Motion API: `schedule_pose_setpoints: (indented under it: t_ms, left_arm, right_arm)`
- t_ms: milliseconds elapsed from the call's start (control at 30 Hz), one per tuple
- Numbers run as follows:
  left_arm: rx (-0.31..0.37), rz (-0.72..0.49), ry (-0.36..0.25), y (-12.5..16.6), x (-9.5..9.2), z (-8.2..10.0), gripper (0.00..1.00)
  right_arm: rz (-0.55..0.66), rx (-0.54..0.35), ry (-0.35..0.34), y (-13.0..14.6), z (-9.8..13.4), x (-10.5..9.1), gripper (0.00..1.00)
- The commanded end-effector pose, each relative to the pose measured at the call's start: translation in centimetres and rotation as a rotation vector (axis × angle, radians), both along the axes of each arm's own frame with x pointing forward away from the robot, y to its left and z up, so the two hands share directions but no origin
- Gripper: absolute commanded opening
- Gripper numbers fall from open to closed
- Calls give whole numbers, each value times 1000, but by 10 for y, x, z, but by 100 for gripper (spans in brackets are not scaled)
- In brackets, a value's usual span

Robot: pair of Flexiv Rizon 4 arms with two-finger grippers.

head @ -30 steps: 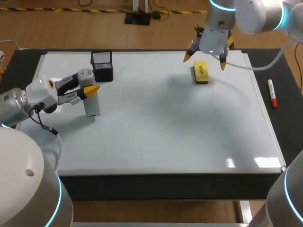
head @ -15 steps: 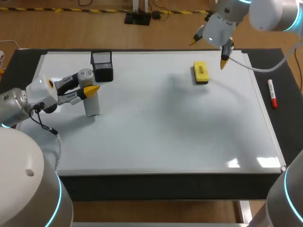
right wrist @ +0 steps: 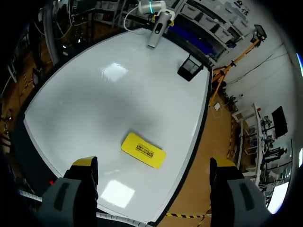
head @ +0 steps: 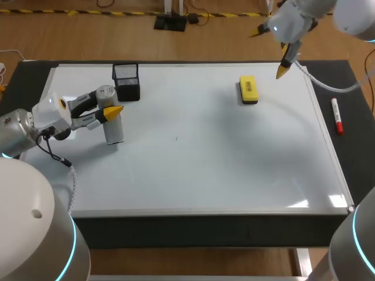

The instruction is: Pick up the inspection probe, press it on each red-marked spot on the whiteboard one by one, put down the probe, pick up the eraser, and wipe off all the red marks.

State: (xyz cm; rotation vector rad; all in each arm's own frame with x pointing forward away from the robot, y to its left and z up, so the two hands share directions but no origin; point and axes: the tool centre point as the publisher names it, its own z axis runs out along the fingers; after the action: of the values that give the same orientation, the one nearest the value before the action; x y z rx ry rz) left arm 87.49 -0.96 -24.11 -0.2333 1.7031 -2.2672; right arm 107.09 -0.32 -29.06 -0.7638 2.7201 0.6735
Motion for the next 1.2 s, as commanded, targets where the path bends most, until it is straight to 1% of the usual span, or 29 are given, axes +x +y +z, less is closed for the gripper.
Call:
schedule_pose_setpoints:
  t_ms: [33,100,133,167,267,400,433,467,567,1100,1200]
  left_arm:
    - [0,1,-1,1,-1,1,0]
    - [0,1,-1,1,-1,1,0]
    - [0,1,-1,1,-1,1,0]
    - [0,1,-1,1,-1,1,0]
    - [0,1,-1,1,-1,1,0]
    - [0,1,-1,1,-1,1,0]
    - [0,1,-1,1,-1,1,0]
    - [0,1,-1,1,-1,1,0]
    - [0,1,-1,1,-1,1,0]
    - [0,1,-1,1,-1,1,0]
    - [11,-3,13,-5,-7,-1,0]
  right_arm:
    - [-3,21,14,-1,15,4,100]
    - [-19,33,43,-1,20,7,100]
    - [-15,57,22,0,23,8,100]
    - [-21,59,32,1,24,8,100]
    - [-32,93,31,5,30,10,100]
    - [-57,123,44,8,32,10,100]
    - [-59,137,38,9,33,10,100]
    - [-57,136,40,10,34,9,100]
    - [-36,141,84,12,36,9,100]
    - [-36,141,84,12,36,9,100]
    - [-36,141,84,12,36,9,100]
